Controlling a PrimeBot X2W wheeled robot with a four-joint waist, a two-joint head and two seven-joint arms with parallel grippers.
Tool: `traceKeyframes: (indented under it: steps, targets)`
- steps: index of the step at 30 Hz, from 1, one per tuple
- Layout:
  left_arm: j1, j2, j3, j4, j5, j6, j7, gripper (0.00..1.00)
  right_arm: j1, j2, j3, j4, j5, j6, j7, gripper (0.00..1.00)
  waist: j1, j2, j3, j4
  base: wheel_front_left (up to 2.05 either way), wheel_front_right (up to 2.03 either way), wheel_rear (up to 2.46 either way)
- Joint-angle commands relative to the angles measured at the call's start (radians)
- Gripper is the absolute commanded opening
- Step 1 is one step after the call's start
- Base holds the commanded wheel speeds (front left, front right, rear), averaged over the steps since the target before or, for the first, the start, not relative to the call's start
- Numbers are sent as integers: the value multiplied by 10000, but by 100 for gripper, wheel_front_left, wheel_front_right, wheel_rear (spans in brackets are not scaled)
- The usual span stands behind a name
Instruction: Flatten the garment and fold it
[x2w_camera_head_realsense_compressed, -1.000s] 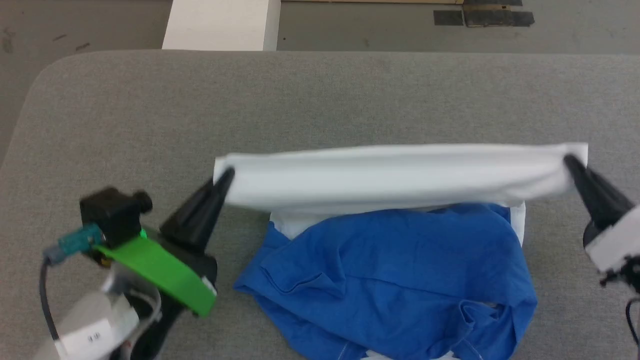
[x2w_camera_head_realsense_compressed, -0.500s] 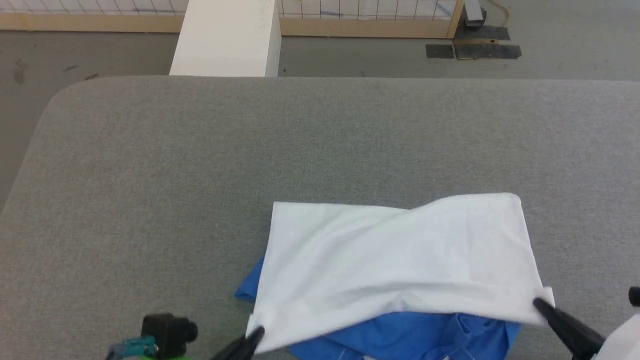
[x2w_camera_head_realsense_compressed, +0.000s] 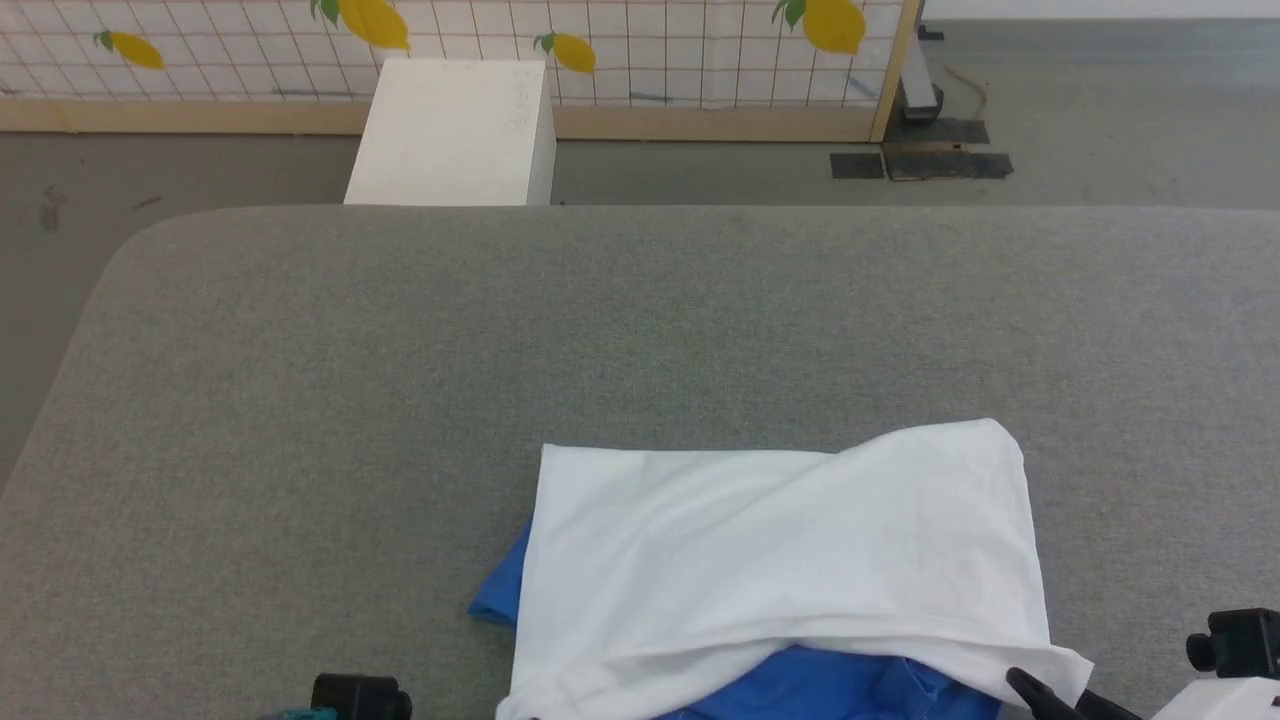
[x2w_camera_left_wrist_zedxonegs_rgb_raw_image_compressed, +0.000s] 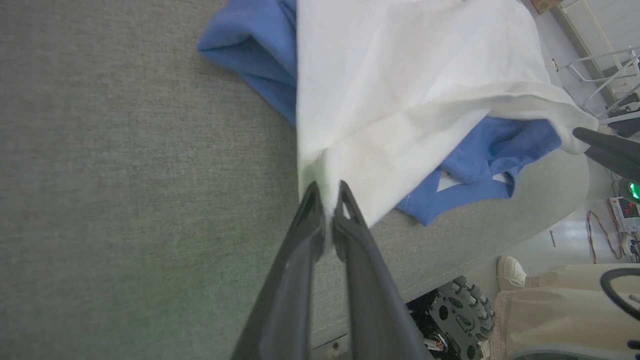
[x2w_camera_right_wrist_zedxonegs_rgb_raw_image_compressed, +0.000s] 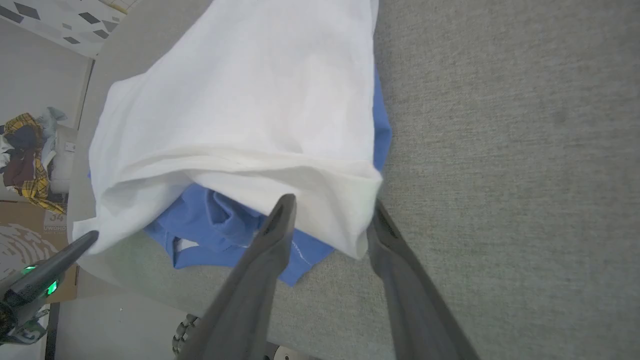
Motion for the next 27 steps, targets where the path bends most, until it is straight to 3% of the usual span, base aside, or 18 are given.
traceKeyframes:
  steps: [1,10,16,21,23,27]
  targets:
    - [-172,-95,26,62,-59,-73,-70,100,-77,12,41,24,-65,-13,-97,100,1,0,-147,-39,0,0,0]
    - [-23,-194,789,-745,-299,222,-876,100,140,-114,-603,-1082,249,-13,183,100,1,0,-201,24,0,0,0]
    - [-367,-811,2148,-1375,1385,1249,-3618,100,-222,276,-1511,-1997,-265,-13,-582,100,1,0,-12,122,0,0,0]
    - [-617,-1824,3356,-1653,3369,1941,-4006,100,-564,468,-1362,-1613,-814,-13,-1022,100,1,0,86,163,0,0,0]
    - [-573,-2404,3900,-1886,4371,2035,-4012,100,-745,516,-1267,-1338,-929,-13,-1099,100,1,0,148,162,0,0,0]
    - [-226,-3207,4214,-1752,5805,1763,-4015,100,-1130,507,-1197,-667,-1167,-13,-1104,100,1,0,318,223,0,0,0]
